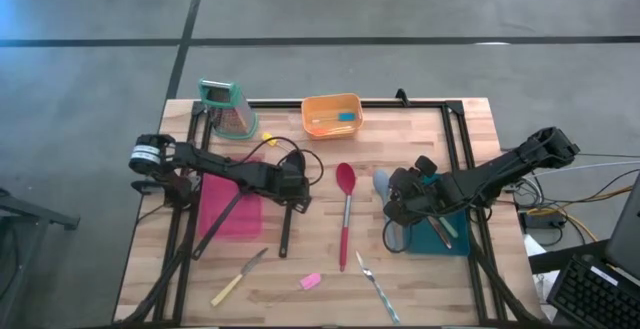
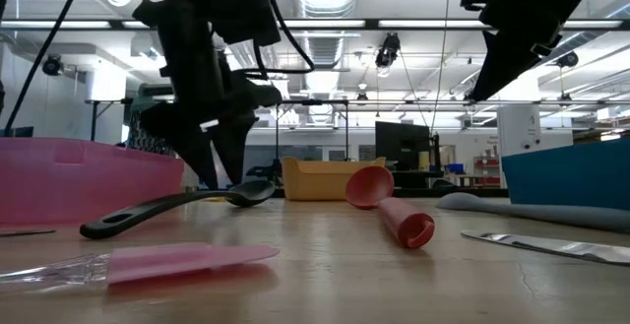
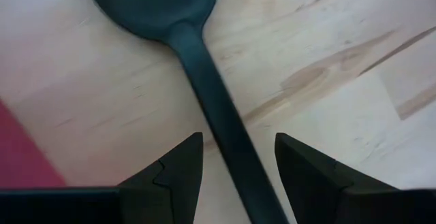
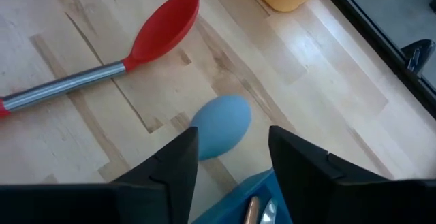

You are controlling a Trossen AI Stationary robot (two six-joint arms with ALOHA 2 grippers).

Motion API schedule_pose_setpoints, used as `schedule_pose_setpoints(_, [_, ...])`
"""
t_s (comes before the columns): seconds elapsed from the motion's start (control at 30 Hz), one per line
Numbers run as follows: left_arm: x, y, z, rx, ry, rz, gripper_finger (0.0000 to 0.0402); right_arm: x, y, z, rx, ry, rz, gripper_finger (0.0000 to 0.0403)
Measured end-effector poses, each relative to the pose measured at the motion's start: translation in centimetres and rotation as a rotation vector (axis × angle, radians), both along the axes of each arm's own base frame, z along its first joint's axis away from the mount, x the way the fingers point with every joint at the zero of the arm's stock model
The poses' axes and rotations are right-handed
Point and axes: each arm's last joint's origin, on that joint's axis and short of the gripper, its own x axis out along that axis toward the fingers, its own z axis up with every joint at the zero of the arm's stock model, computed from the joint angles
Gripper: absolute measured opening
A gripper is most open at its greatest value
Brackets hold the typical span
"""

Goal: Pick & Place Kitchen Items
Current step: Put the black serving spoon into the pink bin

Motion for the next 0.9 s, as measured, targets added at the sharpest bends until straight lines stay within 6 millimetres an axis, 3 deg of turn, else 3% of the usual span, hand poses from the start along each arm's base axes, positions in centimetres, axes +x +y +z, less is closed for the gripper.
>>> schedule_pose_setpoints(0.63, [0.8, -0.1, -2.9, 0.007, 0.048, -0.029, 0.0186, 0.1, 0.0, 0.0, 0.003, -0.007, 0.004, 0.0125])
schedule_pose_setpoints(0.9, [0.9, -0.1, -3.1, 0.015, 0.053, -0.053, 0.0176, 0.0, 0.0, -0.1, 0.002, -0.005, 0.004, 0.0109])
